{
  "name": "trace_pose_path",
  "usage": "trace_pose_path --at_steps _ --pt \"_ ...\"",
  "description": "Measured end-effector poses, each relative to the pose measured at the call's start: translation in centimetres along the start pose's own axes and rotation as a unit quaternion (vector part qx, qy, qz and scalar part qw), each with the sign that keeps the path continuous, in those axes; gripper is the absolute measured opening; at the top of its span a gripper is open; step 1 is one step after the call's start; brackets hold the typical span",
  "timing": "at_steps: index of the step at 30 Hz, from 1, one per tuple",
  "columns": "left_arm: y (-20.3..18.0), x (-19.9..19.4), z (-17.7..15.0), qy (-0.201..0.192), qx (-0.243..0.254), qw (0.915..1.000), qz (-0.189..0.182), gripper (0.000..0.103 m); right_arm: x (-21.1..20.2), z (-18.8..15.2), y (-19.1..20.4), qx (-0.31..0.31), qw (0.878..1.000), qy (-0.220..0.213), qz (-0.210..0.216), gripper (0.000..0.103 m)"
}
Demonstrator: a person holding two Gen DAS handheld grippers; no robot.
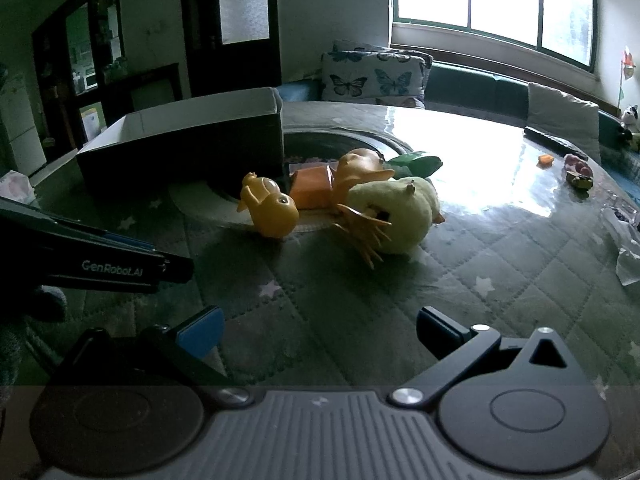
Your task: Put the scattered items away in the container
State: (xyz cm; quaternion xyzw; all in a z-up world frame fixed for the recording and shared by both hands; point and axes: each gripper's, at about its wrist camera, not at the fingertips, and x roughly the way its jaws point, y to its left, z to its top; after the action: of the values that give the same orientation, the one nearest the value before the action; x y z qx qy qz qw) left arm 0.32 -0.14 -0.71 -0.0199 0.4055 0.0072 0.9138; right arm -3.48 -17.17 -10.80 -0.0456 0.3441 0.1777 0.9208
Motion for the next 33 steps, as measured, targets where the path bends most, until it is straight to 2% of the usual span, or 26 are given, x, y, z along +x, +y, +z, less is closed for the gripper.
trace_pose_path --at_steps 18,33 --pt "0.7 1.3 1.6 0.007 0.002 1.0 0.002 0.039 1.1 1.2 0.1 -0.001 1.0 -0.006 0.019 0.103" --pt "2.6 2.8 4.9 0.007 -0.01 0.9999 0.008 0.039 3.2 3.6 0.7 -0.024 0.998 -0.002 0.056 0.103"
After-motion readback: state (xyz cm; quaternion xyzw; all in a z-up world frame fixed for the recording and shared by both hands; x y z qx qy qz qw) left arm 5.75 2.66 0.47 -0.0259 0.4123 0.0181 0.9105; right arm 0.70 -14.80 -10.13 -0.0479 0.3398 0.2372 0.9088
